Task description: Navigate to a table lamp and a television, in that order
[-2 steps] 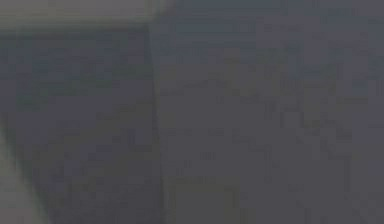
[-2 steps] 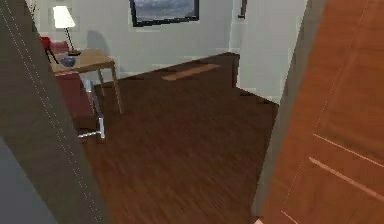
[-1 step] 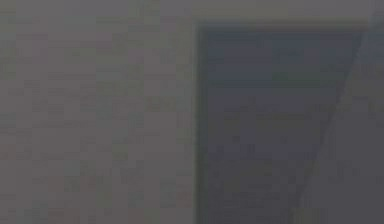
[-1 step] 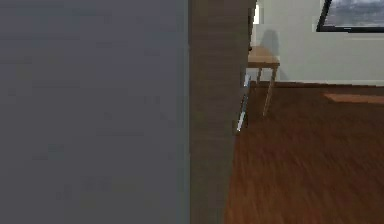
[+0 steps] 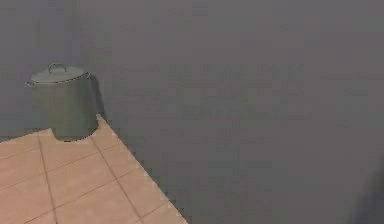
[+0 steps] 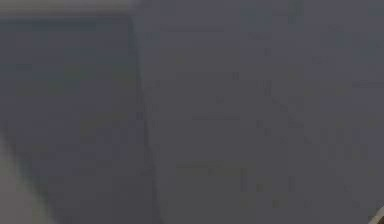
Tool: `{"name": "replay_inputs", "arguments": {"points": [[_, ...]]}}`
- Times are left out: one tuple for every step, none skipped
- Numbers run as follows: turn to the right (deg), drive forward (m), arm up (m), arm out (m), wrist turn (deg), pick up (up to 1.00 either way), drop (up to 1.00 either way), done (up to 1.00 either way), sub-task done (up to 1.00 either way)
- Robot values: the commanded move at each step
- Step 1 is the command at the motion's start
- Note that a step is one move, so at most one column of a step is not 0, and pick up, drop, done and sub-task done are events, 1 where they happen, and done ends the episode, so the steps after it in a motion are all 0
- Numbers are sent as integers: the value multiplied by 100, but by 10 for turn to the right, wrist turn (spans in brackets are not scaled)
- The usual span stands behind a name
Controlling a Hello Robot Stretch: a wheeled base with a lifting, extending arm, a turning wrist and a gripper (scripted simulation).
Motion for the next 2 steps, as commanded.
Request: {"name": "replay_inputs", "arguments": {"points": [[-450, 0, 0, 0, 0, 0, 0, 0, 0], [-360, 0, 0, 0, 0, 0, 0, 0, 0]]}}
